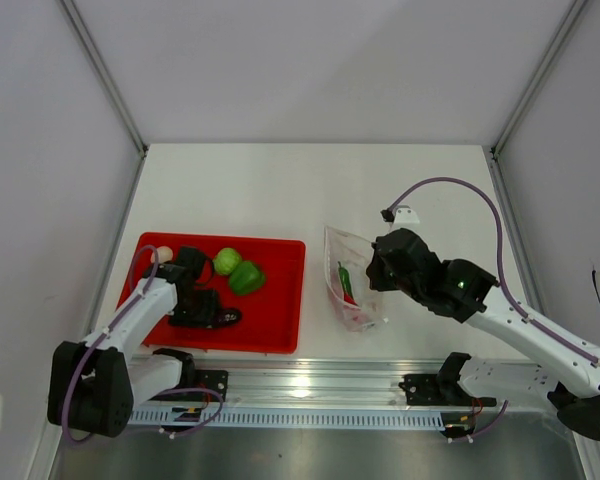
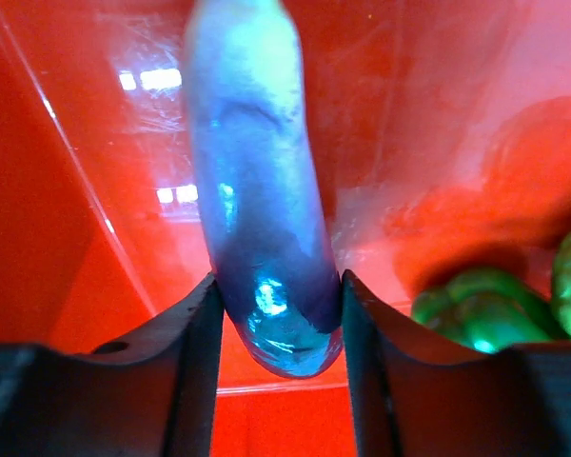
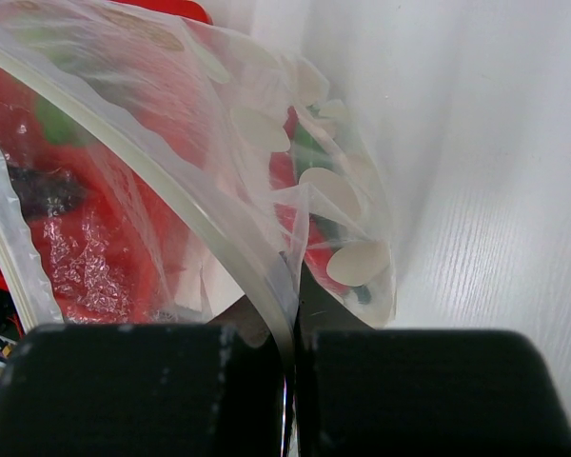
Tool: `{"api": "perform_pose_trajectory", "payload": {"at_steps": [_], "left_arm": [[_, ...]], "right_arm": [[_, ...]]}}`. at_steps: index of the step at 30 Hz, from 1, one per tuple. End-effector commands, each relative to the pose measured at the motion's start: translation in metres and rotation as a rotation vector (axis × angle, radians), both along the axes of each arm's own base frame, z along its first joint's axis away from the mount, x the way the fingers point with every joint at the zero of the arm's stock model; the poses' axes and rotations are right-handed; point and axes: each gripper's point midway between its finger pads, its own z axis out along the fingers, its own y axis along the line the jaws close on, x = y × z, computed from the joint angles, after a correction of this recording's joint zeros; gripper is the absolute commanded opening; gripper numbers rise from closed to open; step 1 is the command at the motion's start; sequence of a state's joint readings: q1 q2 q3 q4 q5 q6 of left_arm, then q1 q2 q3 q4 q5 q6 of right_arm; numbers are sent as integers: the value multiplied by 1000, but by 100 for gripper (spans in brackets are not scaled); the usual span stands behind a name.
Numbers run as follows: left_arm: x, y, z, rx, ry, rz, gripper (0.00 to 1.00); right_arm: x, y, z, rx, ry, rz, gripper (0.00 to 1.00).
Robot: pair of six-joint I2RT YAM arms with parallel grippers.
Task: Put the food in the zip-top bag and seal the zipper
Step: Pick up the fake vegetable from the bin.
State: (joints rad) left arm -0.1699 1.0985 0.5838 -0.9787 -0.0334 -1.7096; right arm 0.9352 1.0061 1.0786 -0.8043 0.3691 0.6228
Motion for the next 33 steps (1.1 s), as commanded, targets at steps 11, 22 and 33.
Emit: {"api": "perform_pose_trajectory", "payload": {"at_steps": [11, 22, 33], "left_arm": [[42, 0, 85, 38, -291, -130, 14], [87, -106, 197, -126, -820, -843, 7], [21, -195, 330, -379, -1425, -1398, 6]], "right_arm": [[5, 2, 6, 3, -17, -18, 0], [10, 7, 0, -16, -8, -25, 0], [15, 2, -10, -67, -4, -64, 0]]}}
